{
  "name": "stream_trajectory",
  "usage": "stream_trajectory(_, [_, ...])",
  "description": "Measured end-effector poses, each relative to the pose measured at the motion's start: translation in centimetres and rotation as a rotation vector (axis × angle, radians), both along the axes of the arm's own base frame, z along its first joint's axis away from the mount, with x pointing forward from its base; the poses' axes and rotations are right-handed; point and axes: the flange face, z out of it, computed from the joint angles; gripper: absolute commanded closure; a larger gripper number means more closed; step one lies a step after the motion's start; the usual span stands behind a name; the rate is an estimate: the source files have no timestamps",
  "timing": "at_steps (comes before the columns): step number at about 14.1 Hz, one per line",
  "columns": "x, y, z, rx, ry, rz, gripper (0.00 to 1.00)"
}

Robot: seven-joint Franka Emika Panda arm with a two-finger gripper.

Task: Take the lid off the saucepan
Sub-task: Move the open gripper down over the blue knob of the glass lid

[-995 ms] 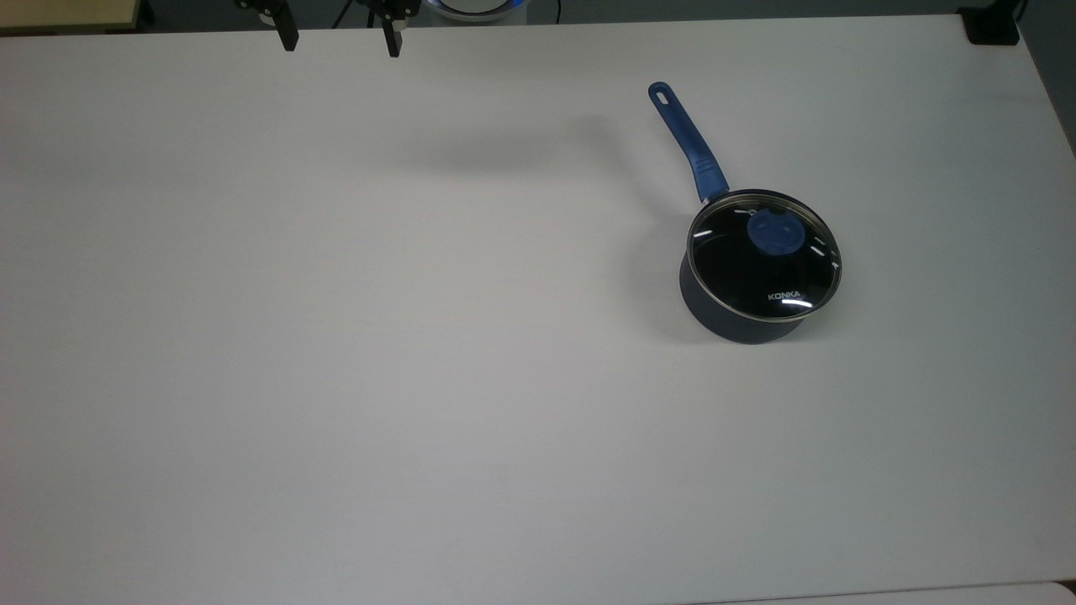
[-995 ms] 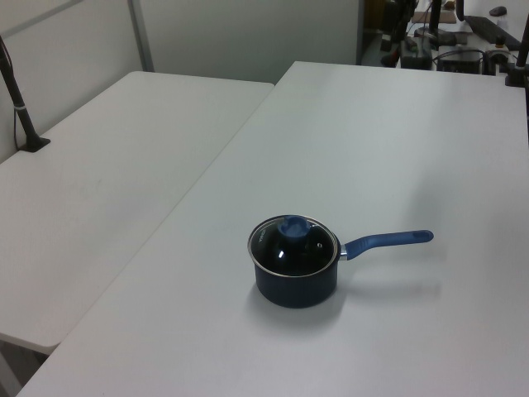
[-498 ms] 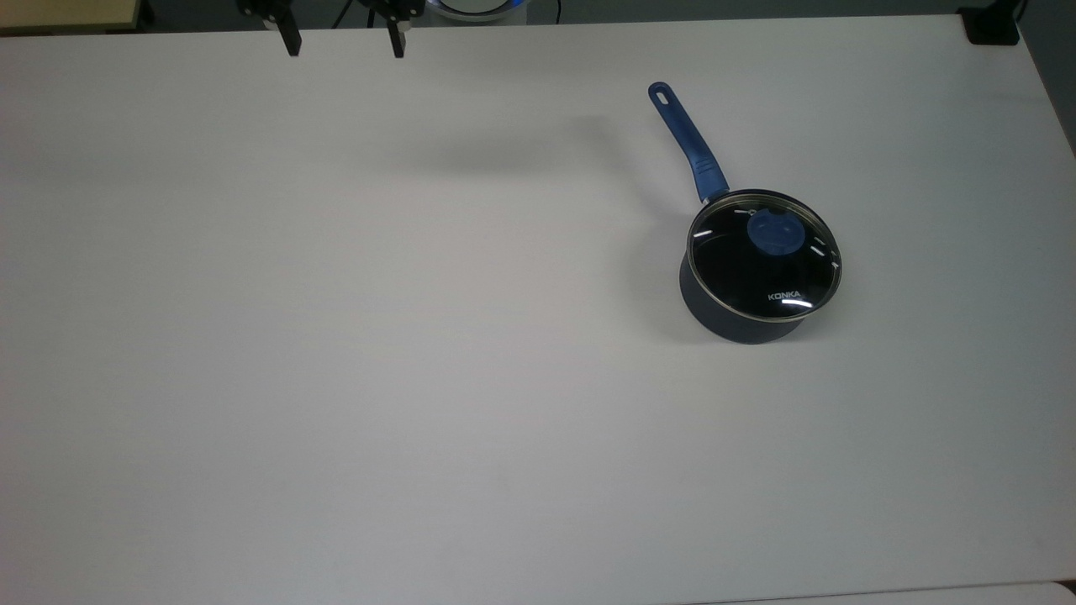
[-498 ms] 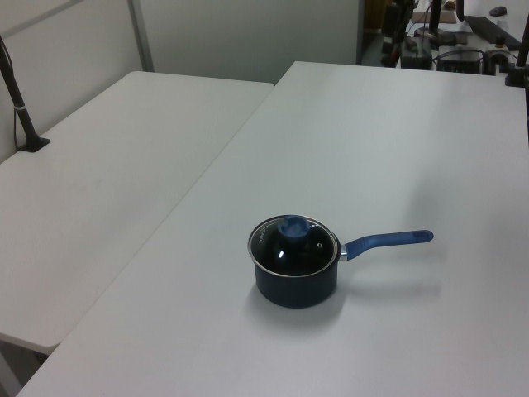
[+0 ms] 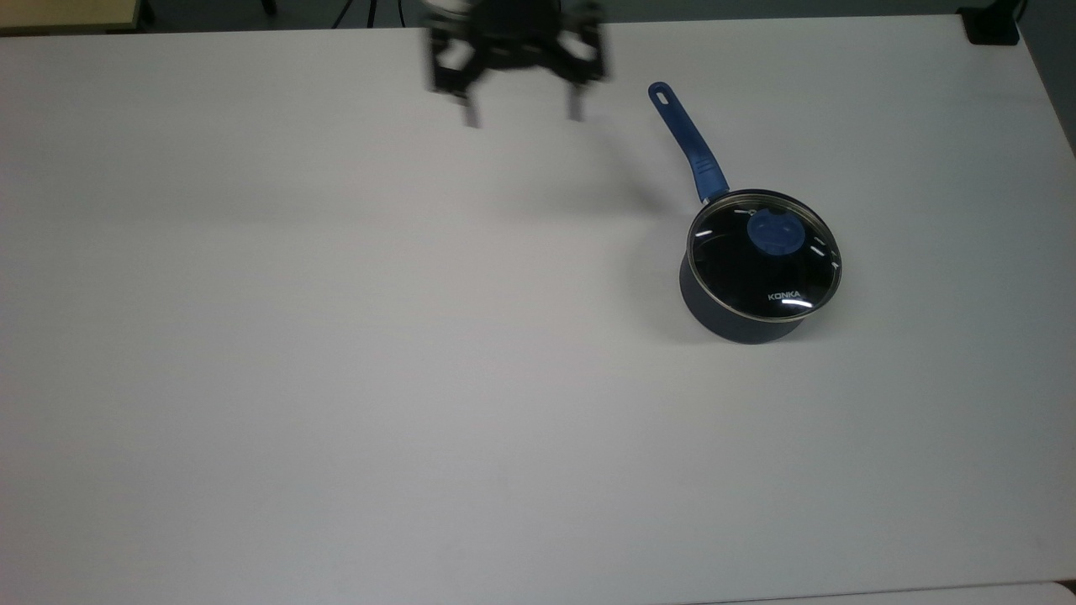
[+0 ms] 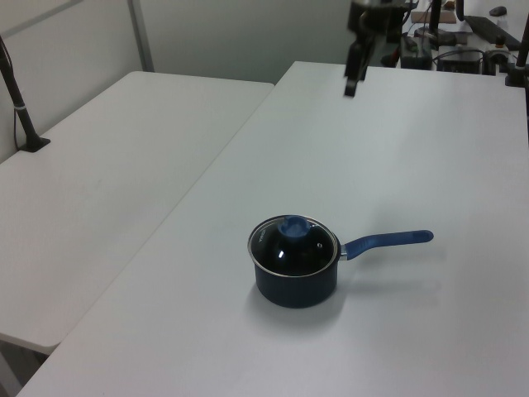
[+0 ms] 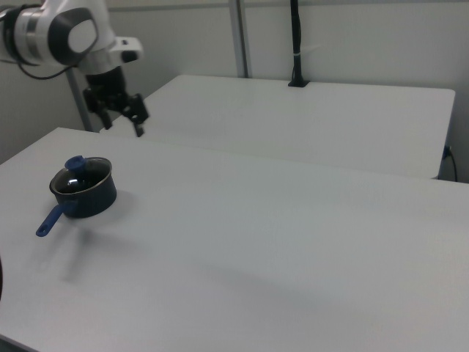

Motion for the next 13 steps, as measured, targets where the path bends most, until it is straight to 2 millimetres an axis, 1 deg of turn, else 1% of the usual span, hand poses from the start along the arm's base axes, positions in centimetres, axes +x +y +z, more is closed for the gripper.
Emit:
stream_trajectory(2, [0.1,5.8,-1.8,0.019,0.011,-0.070,0.00])
stream_trajectory(3, [0.1,9.9,-3.4,0.021,0.031,-0.119,0.00])
stream_trajectory(5, [0.4,17.2,-6.6,0.009,0.042,-0.207,0.00])
stream_trajectory(6, [0.7,19.5,-7.7,0.022,0.024,-0.233,0.00])
stream_trajectory(7, [1.1,22.9,-9.7,0.048,-0.007,-0.260,0.00])
stream_trajectory(8, [1.0,24.7,-11.2,0.051,-0.013,-0.271,0.00])
stream_trajectory(9, [0.8,26.7,-13.2,0.044,-0.013,-0.285,0.00])
stream_trajectory(11, [0.9,28.2,-14.5,0.060,-0.043,-0.316,0.00])
stream_trajectory(13, [1.1,28.8,-14.9,0.052,-0.077,-0.326,0.00])
